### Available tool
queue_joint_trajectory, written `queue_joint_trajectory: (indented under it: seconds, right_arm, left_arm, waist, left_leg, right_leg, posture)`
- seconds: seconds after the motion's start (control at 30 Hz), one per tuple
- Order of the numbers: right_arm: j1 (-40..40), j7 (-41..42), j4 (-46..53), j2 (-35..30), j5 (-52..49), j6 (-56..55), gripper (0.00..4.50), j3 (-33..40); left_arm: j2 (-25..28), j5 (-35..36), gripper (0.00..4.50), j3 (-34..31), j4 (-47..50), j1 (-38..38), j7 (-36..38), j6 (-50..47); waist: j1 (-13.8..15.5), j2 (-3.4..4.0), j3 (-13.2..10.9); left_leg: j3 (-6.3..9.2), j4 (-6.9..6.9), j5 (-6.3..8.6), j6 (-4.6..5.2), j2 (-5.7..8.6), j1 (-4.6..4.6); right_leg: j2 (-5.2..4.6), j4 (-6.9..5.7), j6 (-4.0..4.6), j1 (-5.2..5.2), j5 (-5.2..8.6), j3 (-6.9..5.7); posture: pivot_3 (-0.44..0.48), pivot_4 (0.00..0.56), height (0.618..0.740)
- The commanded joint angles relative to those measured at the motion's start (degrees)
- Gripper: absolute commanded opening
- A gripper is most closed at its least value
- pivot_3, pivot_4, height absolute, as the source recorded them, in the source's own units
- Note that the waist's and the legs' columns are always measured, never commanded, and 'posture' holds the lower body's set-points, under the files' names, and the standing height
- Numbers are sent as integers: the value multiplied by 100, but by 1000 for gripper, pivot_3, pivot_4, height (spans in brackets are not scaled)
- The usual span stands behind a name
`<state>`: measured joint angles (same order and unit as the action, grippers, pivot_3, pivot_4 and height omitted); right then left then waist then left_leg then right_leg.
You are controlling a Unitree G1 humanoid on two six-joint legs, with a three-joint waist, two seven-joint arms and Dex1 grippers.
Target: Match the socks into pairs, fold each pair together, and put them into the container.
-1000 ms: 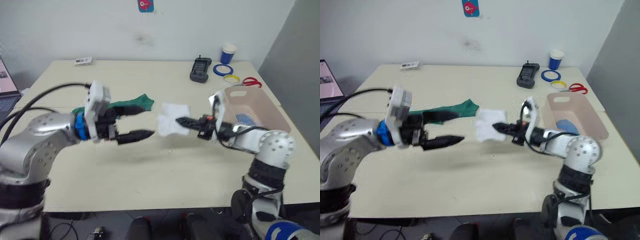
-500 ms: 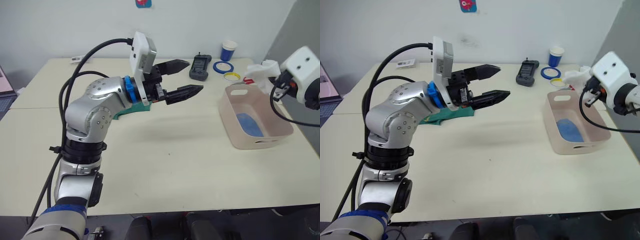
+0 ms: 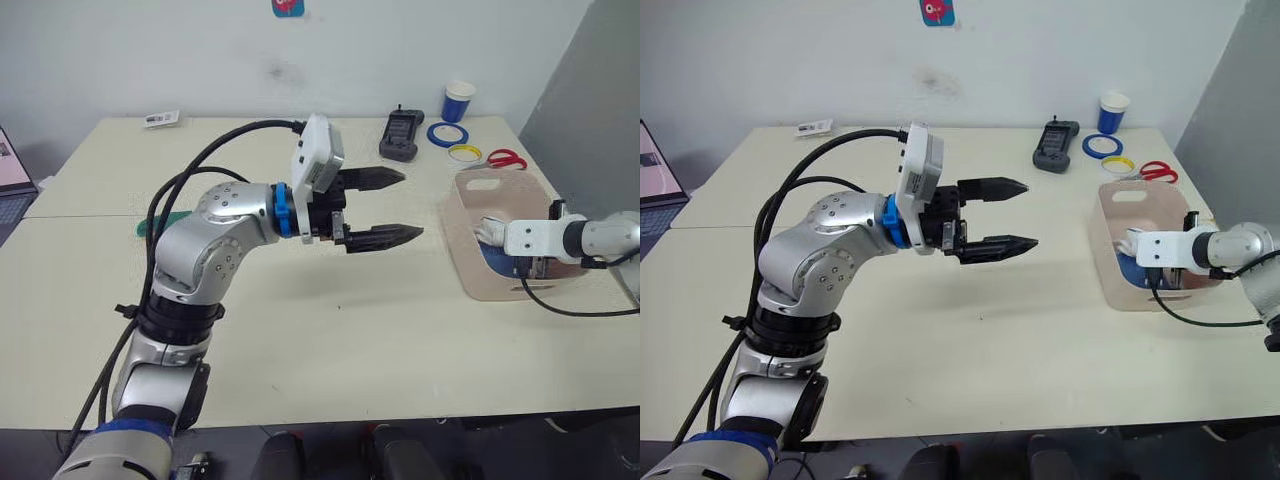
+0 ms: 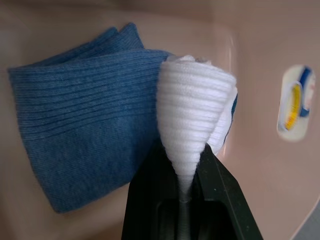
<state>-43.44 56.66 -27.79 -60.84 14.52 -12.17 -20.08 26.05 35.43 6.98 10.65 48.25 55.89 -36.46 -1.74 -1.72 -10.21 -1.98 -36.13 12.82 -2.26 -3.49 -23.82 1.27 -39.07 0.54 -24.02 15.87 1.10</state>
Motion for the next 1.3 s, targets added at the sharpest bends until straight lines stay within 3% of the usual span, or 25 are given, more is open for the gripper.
queue_joint_trajectory:
  seconds: [0.03,0.37,0.53,0.67,0.87,1.03,1.1,1.2,1.3]
  right_arm:
    - [-310,611,-204,30,-171,-57,909,188]
    - [-1698,2532,-668,-173,-330,386,4471,349]
    - [-2433,3083,-610,-159,-649,1322,4471,641]
    - [-1925,2676,998,271,-1725,3218,4471,1516]
    - [-121,-42,4010,2284,-2503,5310,4471,2651]
    - [1671,-2538,5315,4192,-1553,4925,4471,1990]
    - [2272,-2860,5409,4359,-1262,4569,4471,1636]
    - [2958,-3525,5260,4739,-1070,4301,4471,1550]
    - [3513,-3787,5240,4866,-980,4054,4471,1481]
  left_arm:
    - [-45,-161,4500,43,53,36,12,201]
    - [-47,-225,4500,48,-8,26,69,162]
    - [178,-337,4500,-53,-161,-19,177,163]
    - [571,-333,4500,-415,55,-622,-36,78]
    - [576,-375,4500,-1204,792,-2219,-1191,21]
    - [-204,-1532,4500,-1357,1475,-4044,-2713,1250]
    - [-477,-2036,4500,-1232,1501,-4548,-3159,1685]
    - [-999,-2232,4500,-1291,1419,-5137,-3699,1937]
    - [-1013,-2361,4500,-1272,1382,-5700,-3692,2072]
  waist:
    - [11,0,0]
    - [13,11,-6]
    - [13,19,-11]
    - [-21,23,-9]
    - [10,20,-9]
    - [27,14,0]
    - [60,10,0]
    - [75,1,8]
    - [48,-9,15]
  left_leg:
    - [2,-1,0,-1,0,0]
    - [5,-16,0,-1,2,1]
    - [13,-20,0,1,-3,3]
    - [16,-17,1,1,-8,16]
    - [31,-23,-1,-2,-20,42]
    - [31,-27,-6,-13,-15,60]
    - [28,-28,1,-2,-1,53]
    - [23,-31,5,7,6,53]
    - [23,-27,7,9,-4,57]
  right_leg:
    - [0,-1,0,2,0,-4]
    - [-1,-4,21,9,-12,-6]
    - [1,-9,29,12,-16,-14]
    - [-1,-11,34,22,-19,-4]
    - [-6,-62,26,34,-8,-11]
    - [-40,-80,2,51,8,-5]
    - [-56,-75,0,50,7,-2]
    - [-58,-59,-7,55,3,3]
    - [-48,-45,-7,60,4,0]
  posture:
    - [0,150,740]
    - [0,150,740]
    - [0,150,740]
    - [0,150,740]
    - [0,150,740]
    - [0,150,740]
    - [0,150,740]
    - [0,150,740]
    - [0,150,740]
